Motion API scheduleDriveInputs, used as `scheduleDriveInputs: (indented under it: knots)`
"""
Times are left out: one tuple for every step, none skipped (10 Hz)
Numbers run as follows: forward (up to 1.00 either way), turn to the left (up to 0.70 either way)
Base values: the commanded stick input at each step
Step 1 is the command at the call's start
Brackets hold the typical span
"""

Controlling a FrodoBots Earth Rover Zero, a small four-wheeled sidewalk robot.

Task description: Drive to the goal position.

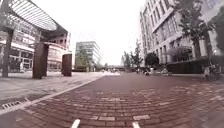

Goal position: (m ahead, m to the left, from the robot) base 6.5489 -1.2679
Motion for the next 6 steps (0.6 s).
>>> scheduleDriveInputs:
  knots:
    - [0.7,-0.14]
    - [0.7,-0.14]
    - [0.7,-0.14]
    - [0.7,-0.14]
    - [0.7,-0.14]
    - [0.7,-0.14]
